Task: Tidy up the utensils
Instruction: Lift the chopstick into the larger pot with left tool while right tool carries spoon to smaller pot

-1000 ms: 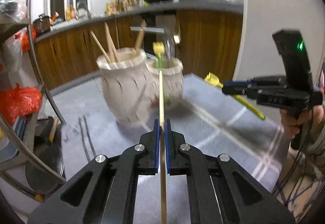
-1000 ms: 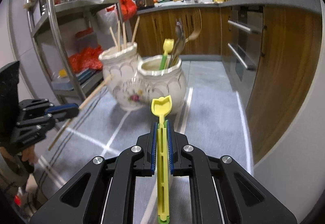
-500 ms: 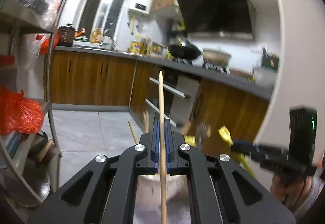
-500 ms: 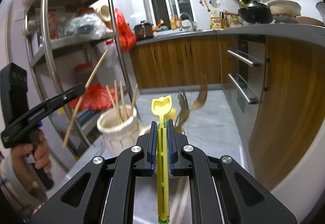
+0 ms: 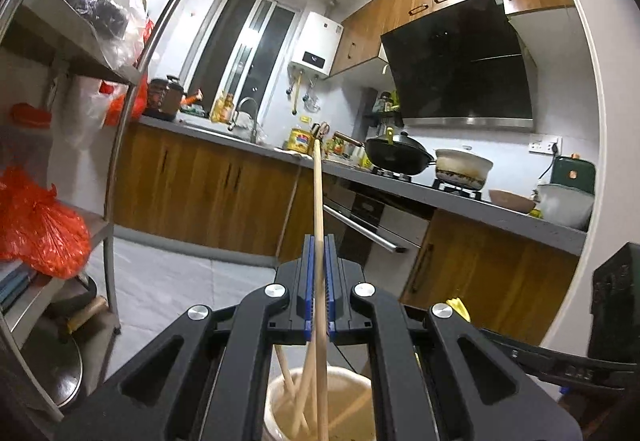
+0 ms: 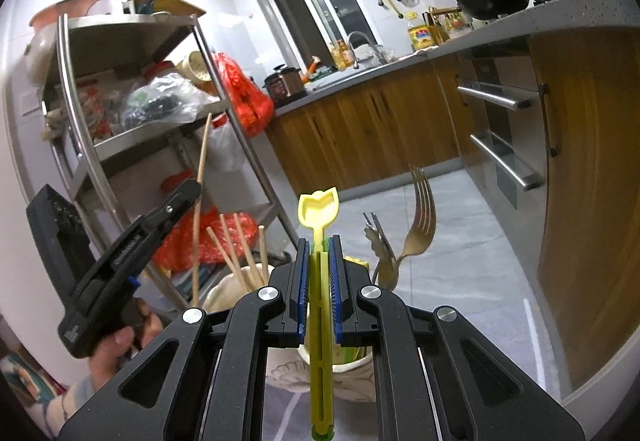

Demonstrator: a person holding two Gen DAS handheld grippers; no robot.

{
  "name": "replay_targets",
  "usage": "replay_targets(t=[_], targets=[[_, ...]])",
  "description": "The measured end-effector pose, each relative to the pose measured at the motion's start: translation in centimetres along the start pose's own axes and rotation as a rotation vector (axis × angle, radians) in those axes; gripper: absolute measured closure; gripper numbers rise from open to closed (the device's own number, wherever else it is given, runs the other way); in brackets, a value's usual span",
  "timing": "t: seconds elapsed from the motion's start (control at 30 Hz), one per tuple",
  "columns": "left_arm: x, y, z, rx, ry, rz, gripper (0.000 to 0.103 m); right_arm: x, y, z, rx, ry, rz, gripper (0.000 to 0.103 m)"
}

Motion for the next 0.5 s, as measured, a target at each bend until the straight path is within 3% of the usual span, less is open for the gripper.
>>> replay_targets(t=[0.2, 0.33, 0.5], targets=[[0.1, 0.3, 1.4, 0.057, 0.007, -0.007, 0.099, 0.2, 0.0, 0.0, -0.011, 0.019, 0.006, 0.093], [-1.2, 0.7, 2.0, 0.107, -0.012, 0.008, 0.099, 1.1, -0.4, -0.2, -0.025, 0.039, 0.016, 0.092], [-3.2, -0.1, 3.4, 0.096, -0.071, 0.007, 0.099, 3.2, -0.9, -0.6, -0.067, 0.100, 0.059, 0.092]])
Point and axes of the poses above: each gripper's, at about its wrist camera, not at the fingertips, and x roughly the way its jaws point, y to its right, z to its underside, the point moved 6 cm from there along x, roughly the way its jaws point, and after that the axes turned 3 degrees about -x, right-handed, at the moved point
